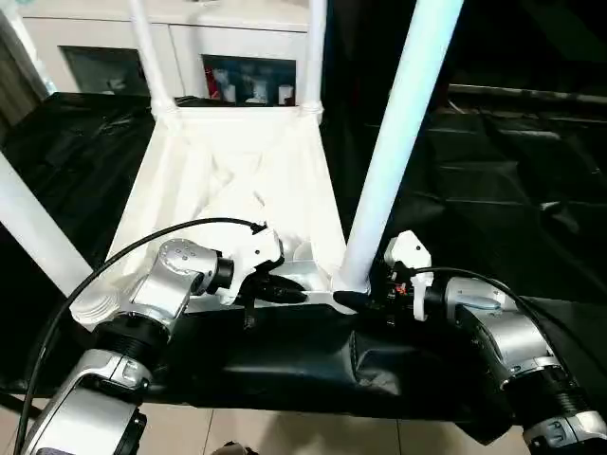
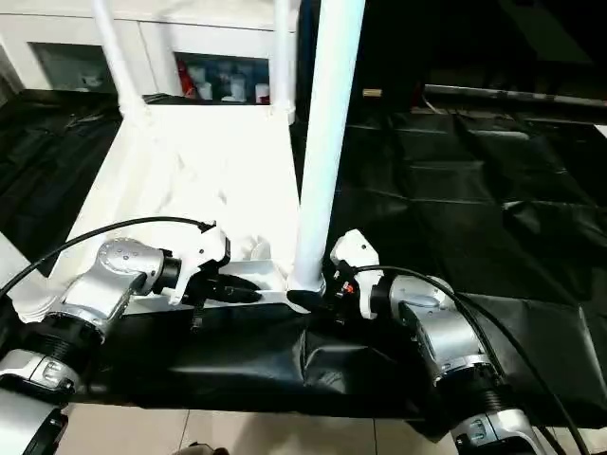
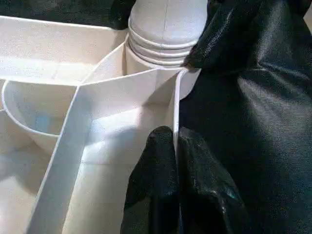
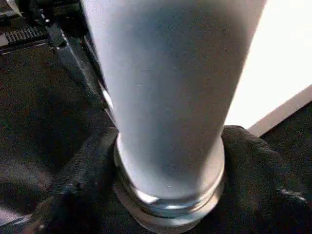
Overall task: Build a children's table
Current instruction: Rotate leg to tighten
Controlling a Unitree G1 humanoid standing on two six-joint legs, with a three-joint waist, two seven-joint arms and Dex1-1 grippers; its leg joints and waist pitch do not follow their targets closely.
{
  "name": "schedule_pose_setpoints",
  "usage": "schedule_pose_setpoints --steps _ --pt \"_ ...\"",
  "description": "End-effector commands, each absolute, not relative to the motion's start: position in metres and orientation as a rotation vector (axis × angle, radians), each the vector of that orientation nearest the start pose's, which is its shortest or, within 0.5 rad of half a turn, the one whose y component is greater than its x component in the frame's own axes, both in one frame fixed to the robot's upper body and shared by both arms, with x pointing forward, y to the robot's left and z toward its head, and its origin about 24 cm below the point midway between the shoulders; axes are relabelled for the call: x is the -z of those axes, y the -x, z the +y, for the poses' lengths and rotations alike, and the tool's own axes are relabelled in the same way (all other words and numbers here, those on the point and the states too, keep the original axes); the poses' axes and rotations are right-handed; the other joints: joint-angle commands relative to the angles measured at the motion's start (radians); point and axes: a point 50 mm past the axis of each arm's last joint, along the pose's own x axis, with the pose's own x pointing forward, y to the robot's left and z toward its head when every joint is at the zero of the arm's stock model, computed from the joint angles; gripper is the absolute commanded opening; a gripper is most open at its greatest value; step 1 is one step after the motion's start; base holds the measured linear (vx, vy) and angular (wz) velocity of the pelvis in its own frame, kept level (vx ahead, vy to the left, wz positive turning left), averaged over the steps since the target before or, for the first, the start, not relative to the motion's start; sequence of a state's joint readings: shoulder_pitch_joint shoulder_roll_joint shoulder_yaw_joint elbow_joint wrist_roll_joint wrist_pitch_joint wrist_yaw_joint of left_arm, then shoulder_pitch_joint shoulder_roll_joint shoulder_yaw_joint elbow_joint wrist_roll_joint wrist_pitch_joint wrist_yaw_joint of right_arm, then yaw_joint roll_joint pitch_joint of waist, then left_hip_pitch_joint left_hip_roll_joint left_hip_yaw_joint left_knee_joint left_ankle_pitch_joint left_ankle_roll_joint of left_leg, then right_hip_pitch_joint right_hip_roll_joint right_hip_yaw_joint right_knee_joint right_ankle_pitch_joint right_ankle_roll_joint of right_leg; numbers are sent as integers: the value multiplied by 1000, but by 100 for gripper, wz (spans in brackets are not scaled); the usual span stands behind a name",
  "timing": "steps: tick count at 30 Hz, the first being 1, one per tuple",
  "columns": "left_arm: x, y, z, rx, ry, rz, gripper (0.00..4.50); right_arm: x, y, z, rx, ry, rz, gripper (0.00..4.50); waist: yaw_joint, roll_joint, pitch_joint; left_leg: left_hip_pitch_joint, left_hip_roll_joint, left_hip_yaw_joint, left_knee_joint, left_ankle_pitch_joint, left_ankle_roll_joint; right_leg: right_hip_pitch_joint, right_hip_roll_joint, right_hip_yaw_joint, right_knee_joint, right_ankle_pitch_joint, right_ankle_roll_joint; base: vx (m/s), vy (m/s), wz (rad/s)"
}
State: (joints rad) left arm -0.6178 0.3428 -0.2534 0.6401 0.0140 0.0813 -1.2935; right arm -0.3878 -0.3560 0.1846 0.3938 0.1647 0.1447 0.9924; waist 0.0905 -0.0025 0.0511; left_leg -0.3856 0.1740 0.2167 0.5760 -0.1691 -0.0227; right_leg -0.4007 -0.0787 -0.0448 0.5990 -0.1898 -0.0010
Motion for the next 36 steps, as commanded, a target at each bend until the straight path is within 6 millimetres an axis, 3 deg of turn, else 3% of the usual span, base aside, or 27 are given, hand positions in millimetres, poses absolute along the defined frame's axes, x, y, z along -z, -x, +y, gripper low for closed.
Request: schedule_pose_setpoints --steps 1,5,6,8,10,11,12,14,15,17,20,23,24,27,28,33,36 --pt "-47 -309 124 1470 -301 454 0 -42 -294 -147 -1087 137 311 305 3 -7 -66 25 64 -31 -55 -165 59 44 -74 40 -57 -113 -253 0 0 0" --pt "-46 -310 123 1451 -311 456 0 -40 -296 -147 -1050 124 311 281 2 -8 -67 25 64 -32 -54 -172 56 44 -74 39 -57 -115 -255 0 0 0" --pt "-41 -317 118 1357 -344 460 0 -32 -304 -147 -897 113 313 278 1 -7 -66 24 64 -32 -54 -172 54 42 -75 40 -57 -117 -255 0 0 0" --pt "-38 -322 112 1283 -352 448 0 -26 -309 -144 -792 101 322 276 -8 -9 -61 27 61 -35 -58 -213 28 38 -78 41 -69 -186 -248 0 0 0" --pt "-36 -329 98 1190 -340 438 0 -18 -316 -137 -628 57 337 275 -18 -9 -57 29 60 -38 -63 -264 -3 33 -77 41 -76 -287 -222 0 0 0" --pt "-34 -332 89 1139 -335 434 0 -15 -320 -132 -517 23 344 274 -26 -11 -53 34 57 -44 -64 -326 -27 29 -79 41 -87 -400 -193 0 0 0" --pt "-34 -333 86 1121 -333 434 0 -14 -322 -131 -485 15 347 274 -29 -11 -53 36 58 -45 -64 -337 -32 27 -80 41 -89 -423 -183 0 0 0" --pt "-32 -337 70 1041 -326 438 0 -12 -328 -123 -355 -17 361 273 -37 -7 -54 40 58 -48 -65 -372 -41 20 -78 43 -93 -447 -166 0 0 0" --pt "-32 -338 68 1033 -325 439 0 -12 -329 -121 -344 -20 363 273 -38 -9 -53 38 57 -48 -67 -369 -41 22 -77 42 -95 -446 -162 0 0 0" --pt "-30 -337 51 1013 -339 441 0 -13 -335 -110 -282 -15 362 273 -37 -7 -56 37 57 -47 -67 -355 -35 23 -75 44 -93 -397 -164 0 0 0" --pt "-30 -334 40 1047 -357 425 0 -19 -341 -99 -283 -1 329 273 -36 -6 -60 32 54 -44 -64 -326 -18 27 -76 45 -89 -330 -174 0 0 0" --pt "-31 -335 42 1056 -360 410 0 -23 -342 -97 -314 -34 298 273 -34 -7 -61 28 54 -42 -63 -303 -1 32 -74 45 -85 -281 -183 0 0 0" --pt "-32 -335 43 1057 -359 407 0 -25 -342 -97 -326 -42 289 328 -33 -6 -60 28 54 -41 -63 -303 6 33 -75 45 -85 -279 -185 0 0 0" --pt "-33 -337 51 1063 -363 403 0 -30 -342 -98 -368 -75 247 350 -32 -6 -60 28 55 -42 -63 -303 14 34 -75 44 -86 -294 -183 0 0 0" --pt "-34 -339 61 1071 -372 403 0 -35 -343 -104 -421 -62 216 358 -31 -1 -61 28 55 -43 -63 -302 14 34 -76 44 -86 -292 -185 0 0 0" --pt "-40 -340 86 1140 -380 394 0 -43 -329 -116 -767 11 234 396 -26 1 -61 22 58 -42 -62 -282 39 41 -74 42 -81 -239 -202 0 0 0" --pt "-42 -339 92 1175 -385 385 0 -45 -323 -122 -844 53 243 432 -22 2 -63 22 60 -43 -61 -257 44 44 -73 40 -75 -195 -214 0 0 0"
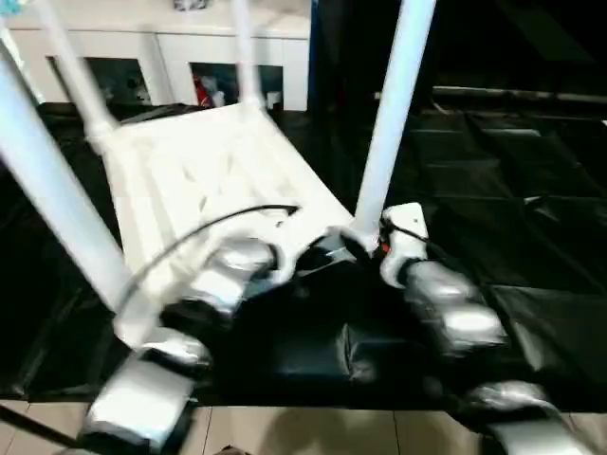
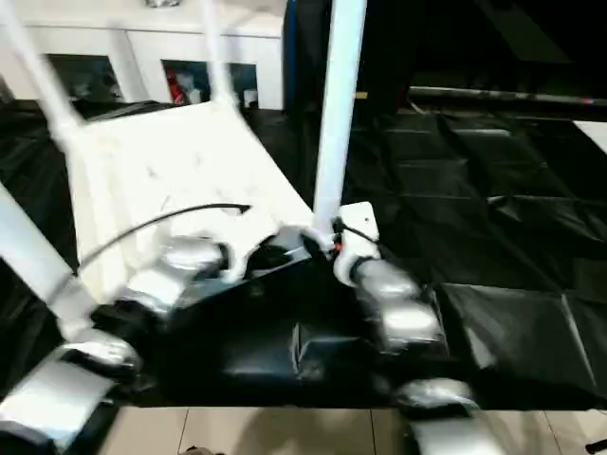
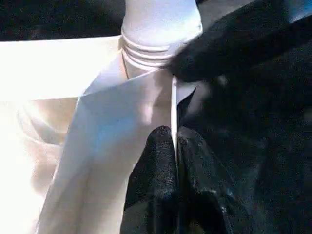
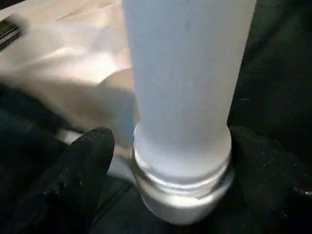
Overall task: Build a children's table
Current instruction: Rotate leg to tighten
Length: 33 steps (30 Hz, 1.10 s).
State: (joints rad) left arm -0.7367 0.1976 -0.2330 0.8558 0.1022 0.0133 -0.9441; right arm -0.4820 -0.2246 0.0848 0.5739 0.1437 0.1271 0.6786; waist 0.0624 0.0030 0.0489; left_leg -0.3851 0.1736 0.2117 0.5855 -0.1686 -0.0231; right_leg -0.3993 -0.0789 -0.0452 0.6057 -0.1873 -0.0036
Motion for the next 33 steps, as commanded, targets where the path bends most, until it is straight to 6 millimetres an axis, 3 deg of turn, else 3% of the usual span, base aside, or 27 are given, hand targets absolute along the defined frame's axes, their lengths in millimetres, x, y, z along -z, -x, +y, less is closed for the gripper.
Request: schedule_pose_setpoints --steps 1,3,7,14,18,24,33 --pt "-47 -336 100 1239 -366 370 0 -47 -317 -132 -919 128 255 432 5 -2 -61 20 61 -36 -70 -254 46 41 -73 41 -79 -181 -226 0 0 0" --pt "-49 -335 103 1265 -358 368 0 -48 -314 -137 -958 168 259 432 9 -3 -59 18 63 -34 -69 -251 48 43 -73 40 -75 -172 -239 0 0 0" --pt "-53 -328 114 1371 -350 387 0 -52 -309 -148 -1021 195 279 432 11 -1 -58 23 65 -35 -71 -280 33 39 -76 41 -80 -241 -236 0 0 0" --pt "-54 -320 118 1446 -318 397 0 -56 -309 -150 -1047 202 280 432 27 -1 -60 25 67 -31 -69 -243 32 35 -75 42 -71 -173 -253 0 0 0" --pt "-52 -320 118 1444 -318 400 0 -53 -308 -150 -1053 208 296 432 27 -4 -59 24 66 -32 -69 -243 30 36 -77 42 -74 -200 -241 0 0 0" --pt "-53 -319 119 1442 -315 404 0 -51 -307 -152 -1068 207 318 359 27 -6 -60 24 66 -32 -69 -235 31 36 -76 42 -73 -204 -234 0 0 0" --pt "-52 -317 120 1440 -314 411 0 -49 -306 -152 -1064 190 325 298 27 -6 -61 23 65 -31 -67 -223 37 37 -75 41 -72 -193 -237 0 0 0"
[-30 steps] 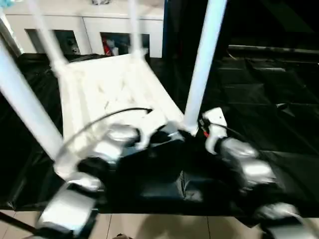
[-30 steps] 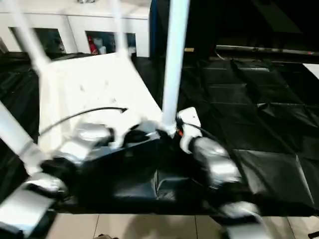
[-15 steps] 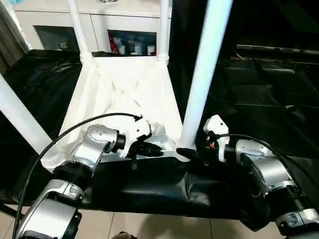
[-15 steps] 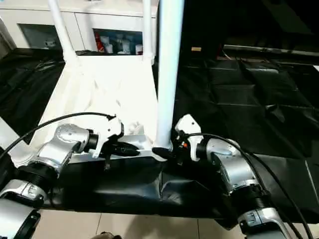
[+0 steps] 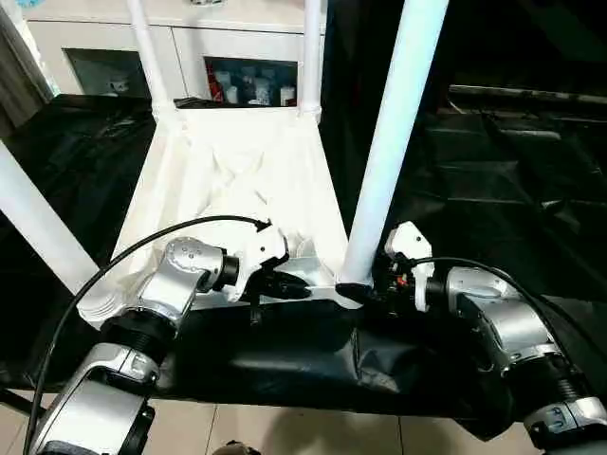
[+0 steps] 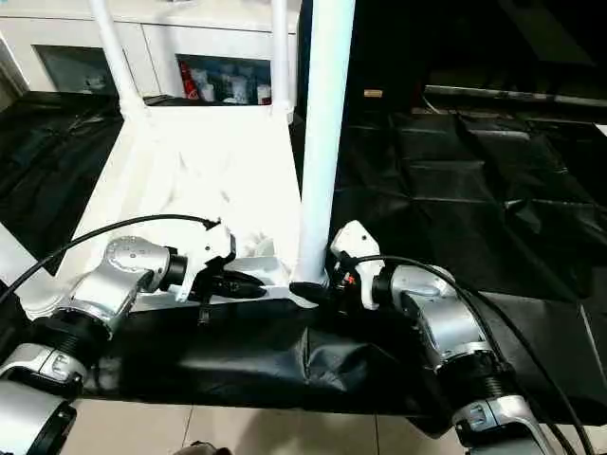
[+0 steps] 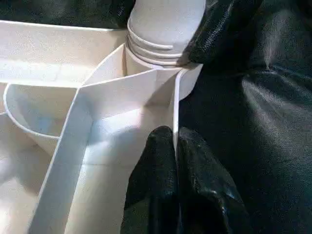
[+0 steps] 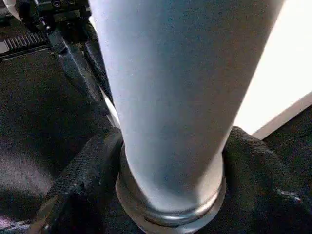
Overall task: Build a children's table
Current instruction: Rotate leg to tighten
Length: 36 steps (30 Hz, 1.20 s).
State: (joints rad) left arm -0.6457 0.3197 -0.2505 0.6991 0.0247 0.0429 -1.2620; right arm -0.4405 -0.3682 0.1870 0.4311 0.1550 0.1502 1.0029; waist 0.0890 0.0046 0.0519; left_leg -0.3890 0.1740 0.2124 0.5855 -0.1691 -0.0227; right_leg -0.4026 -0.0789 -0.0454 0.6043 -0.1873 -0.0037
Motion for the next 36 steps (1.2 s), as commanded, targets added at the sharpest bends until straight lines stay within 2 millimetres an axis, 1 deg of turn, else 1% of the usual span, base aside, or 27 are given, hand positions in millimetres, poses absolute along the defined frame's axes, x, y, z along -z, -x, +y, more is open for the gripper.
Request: schedule_pose_setpoints --steps 1,2,4,6,7,9,10,11,12,13,14,15,16,17,18,20,21,22,24,26,27,29,30,31,34,35,36 --pt "-52 -317 120 1439 -312 412 0 -47 -305 -152 -1054 177 326 287 0 -7 -63 27 65 -32 -67 -222 37 40 -75 41 -70 -191 -237 0 0 0" --pt "-51 -317 119 1439 -310 413 0 -45 -305 -151 -1041 167 327 282 0 -9 -64 26 65 -32 -66 -219 37 41 -75 41 -70 -187 -238 0 0 0" --pt "-50 -317 119 1434 -310 413 0 -42 -305 -151 -1021 154 330 278 0 -7 -63 26 64 -32 -66 -220 36 41 -76 41 -70 -190 -237 0 0 0" --pt "-49 -318 116 1414 -313 411 0 -38 -308 -151 -947 139 329 275 -3 -7 -61 27 64 -33 -69 -236 29 38 -75 41 -73 -215 -233 0 0 0" --pt "-47 -320 113 1376 -320 417 0 -33 -310 -150 -873 116 332 274 -5 -6 -61 27 64 -34 -69 -246 25 37 -76 42 -75 -230 -231 0 0 0" --pt "-43 -325 107 1301 -338 420 0 -26 -315 -148 -743 83 341 273 -17 -9 -55 30 60 -37 -73 -301 -1 32 -78 43 -87 -331 -210 0 0 0" --pt "-43 -326 106 1288 -341 419 0 -25 -316 -148 -718 79 343 273 -20 -10 -53 32 59 -39 -74 -314 -8 31 -79 42 -89 -362 -202 0 0 0" --pt "-41 -330 100 1237 -352 418 0 -22 -319 -146 -637 72 347 272 -25 -10 -54 33 59 -41 -74 -328 -19 29 -78 43 -93 -401 -187 0 0 0" --pt "-39 -334 90 1179 -364 414 0 -18 -324 -144 -507 45 356 272 -30 -10 -52 38 58 -42 -75 -349 -26 24 -78 42 -98 -433 -177 0 0 0" --pt "-38 -335 87 1161 -367 414 0 -16 -325 -143 -466 32 360 272 -33 -10 -53 38 58 -42 -75 -352 -31 23 -77 44 -98 -440 -173 0 0 0" --pt "-37 -338 75 1103 -368 415 0 -14 -328 -138 -370 7 370 272 -37 -10 -52 40 57 -46 -76 -369 -39 22 -78 41 -102 -472 -160 0 0 0" --pt "-36 -339 67 1077 -362 410 0 -12 -330 -134 -325 9 377 272 -37 -10 -53 39 57 -46 -76 -369 -38 22 -79 42 -104 -474 -156 0 0 0" --pt "-36 -339 67 1077 -362 410 0 -12 -330 -134 -325 9 377 272 -36 -8 -53 40 58 -46 -75 -368 -38 22 -79 42 -104 -468 -154 0 0 0" --pt "-36 -339 53 1051 -353 399 0 -12 -333 -126 -284 18 373 272 -37 -7 -54 40 58 -45 -76 -366 -35 20 -77 43 -103 -444 -156 0 0 0" --pt "-36 -339 53 1051 -353 399 0 -12 -333 -126 -284 18 373 272 -38 -8 -57 37 57 -45 -76 -353 -33 23 -76 44 -101 -411 -160 0 0 0" --pt "-36 -337 41 1055 -355 387 0 -14 -335 -115 -282 14 356 272 -36 -7 -59 35 56 -42 -76 -338 -20 24 -75 45 -97 -359 -169 0 0 0" --pt "-36 -336 36 1076 -367 377 0 -15 -337 -108 -288 12 346 272 -35 -8 -60 34 57 -41 -75 -324 -13 27 -75 45 -95 -325 -176 0 0 0" --pt "-37 -335 34 1084 -375 372 0 -16 -338 -105 -291 14 340 272 -35 -8 -61 32 55 -41 -75 -314 -8 30 -74 45 -93 -309 -180 0 0 0" --pt "-37 -337 37 1086 -378 365 0 -20 -338 -102 -320 -12 314 272 -32 -9 -63 29 54 -38 -73 -282 11 36 -75 44 -90 -259 -186 0 0 0" --pt "-38 -338 43 1094 -380 357 0 -27 -339 -101 -373 -35 260 342 -31 -10 -62 27 55 -37 -72 -275 24 38 -76 44 -90 -256 -189 0 0 0" --pt "-38 -338 44 1097 -381 355 0 -29 -339 -101 -379 -34 250 342 -29 -11 -63 27 55 -37 -72 -268 27 38 -76 44 -90 -260 -189 0 0 0" --pt "-39 -339 52 1103 -382 358 0 -35 -339 -107 -429 -13 219 348 -29 -12 -61 27 56 -38 -74 -276 30 39 -76 42 -91 -277 -186 0 0 0" --pt "-39 -339 54 1106 -382 359 0 -38 -339 -109 -442 -3 209 377 -28 -12 -61 27 57 -38 -74 -276 31 39 -76 42 -91 -282 -185 0 0 0" --pt "-39 -339 56 1107 -382 359 0 -38 -339 -111 -448 -1 206 377 -27 -12 -61 27 57 -38 -74 -274 31 39 -76 42 -91 -281 -185 0 0 0" --pt "-39 -339 67 1133 -389 365 0 -47 -340 -128 -503 37 186 402 -25 -12 -61 27 58 -37 -74 -269 35 39 -76 43 -91 -274 -188 0 0 0" --pt "-40 -337 77 1173 -386 358 0 -53 -337 -142 -583 72 188 402 -22 -10 -61 28 58 -38 -73 -272 39 40 -75 42 -90 -271 -187 0 0 0" --pt "-41 -336 81 1195 -381 360 0 -54 -334 -146 -645 92 206 415 -18 -9 -61 28 59 -37 -72 -270 46 43 -75 43 -88 -260 -190 0 0 0"
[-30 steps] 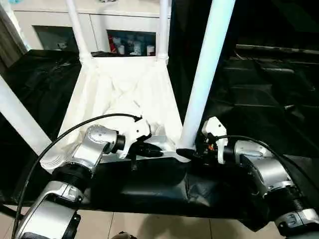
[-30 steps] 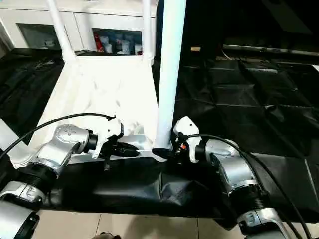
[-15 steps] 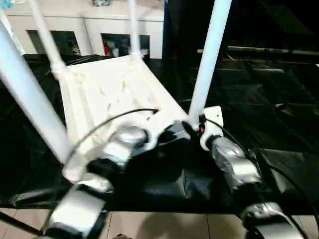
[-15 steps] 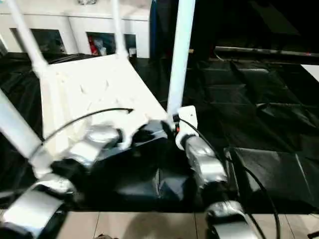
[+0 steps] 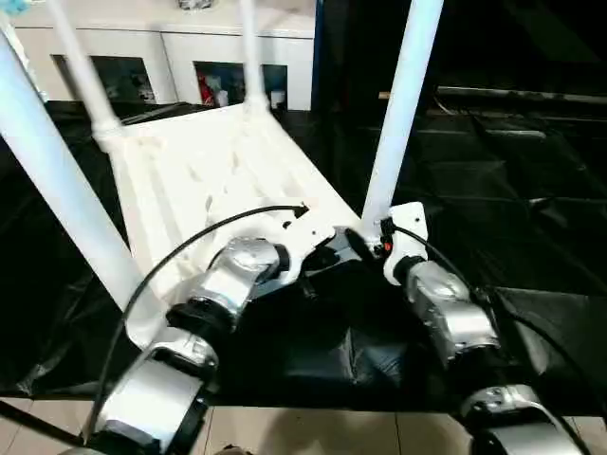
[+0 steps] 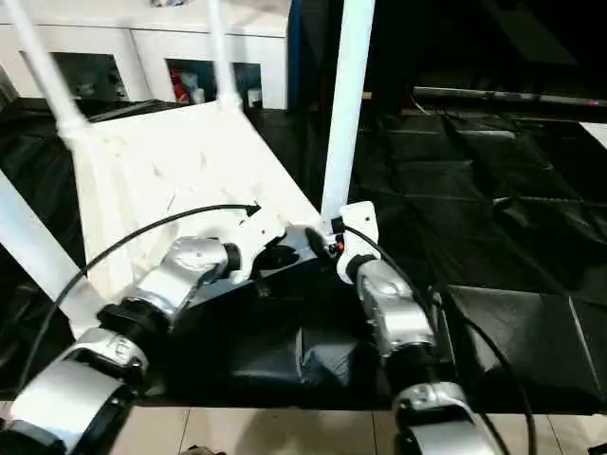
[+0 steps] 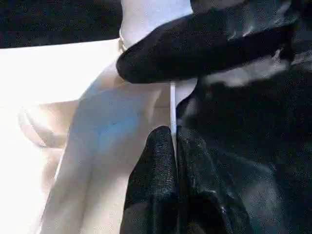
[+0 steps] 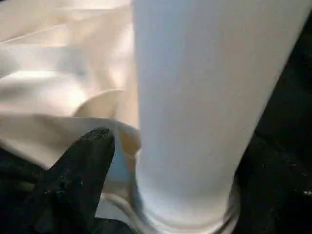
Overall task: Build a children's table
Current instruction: Rotate leg to tighten
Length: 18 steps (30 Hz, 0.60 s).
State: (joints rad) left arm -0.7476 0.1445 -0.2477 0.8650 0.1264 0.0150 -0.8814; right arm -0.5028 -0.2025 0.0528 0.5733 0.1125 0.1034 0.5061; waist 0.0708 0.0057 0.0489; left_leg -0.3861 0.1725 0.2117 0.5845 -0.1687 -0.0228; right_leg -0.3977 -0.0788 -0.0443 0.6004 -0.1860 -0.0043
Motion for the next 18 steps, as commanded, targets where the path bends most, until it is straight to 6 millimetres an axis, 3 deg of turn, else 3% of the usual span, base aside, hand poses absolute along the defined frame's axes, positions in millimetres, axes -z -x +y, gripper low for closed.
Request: schedule_pose_setpoints --steps 1,4,5,7,9,10,18 --pt "-41 -335 83 1208 -378 363 0 -55 -332 -148 -681 103 220 415 2 -11 -57 24 63 -37 -72 -264 48 39 -75 42 -84 -254 -189 0 0 0" --pt "-43 -331 88 1275 -368 357 0 -54 -324 -152 -774 154 251 442 6 -11 -58 23 63 -36 -71 -258 46 39 -76 41 -81 -244 -198 0 0 0" --pt "-46 -327 95 1344 -357 359 0 -54 -312 -158 -901 204 281 442 9 -13 -56 23 64 -35 -71 -254 49 38 -76 41 -80 -241 -201 0 0 0" --pt "-49 -324 101 1388 -347 358 0 -56 -303 -160 -981 222 289 442 22 -12 -59 23 67 -32 -68 -227 60 40 -76 42 -76 -211 -206 0 0 0" --pt "-52 -321 106 1433 -321 367 0 -58 -297 -161 -1041 203 277 442 25 -13 -62 21 68 -31 -66 -209 68 39 -76 40 -69 -174 -223 0 0 0" --pt "-52 -321 107 1439 -317 372 0 -58 -295 -161 -1050 193 281 442 24 -20 -60 21 69 -30 -67 -212 70 37 -74 39 -69 -179 -228 0 0 0" --pt "-53 -317 110 1469 -303 376 0 -57 -294 -150 -1085 174 262 442 21 -16 -59 24 68 -33 -70 -231 42 33 -79 41 -74 -242 -216 0 0 0"
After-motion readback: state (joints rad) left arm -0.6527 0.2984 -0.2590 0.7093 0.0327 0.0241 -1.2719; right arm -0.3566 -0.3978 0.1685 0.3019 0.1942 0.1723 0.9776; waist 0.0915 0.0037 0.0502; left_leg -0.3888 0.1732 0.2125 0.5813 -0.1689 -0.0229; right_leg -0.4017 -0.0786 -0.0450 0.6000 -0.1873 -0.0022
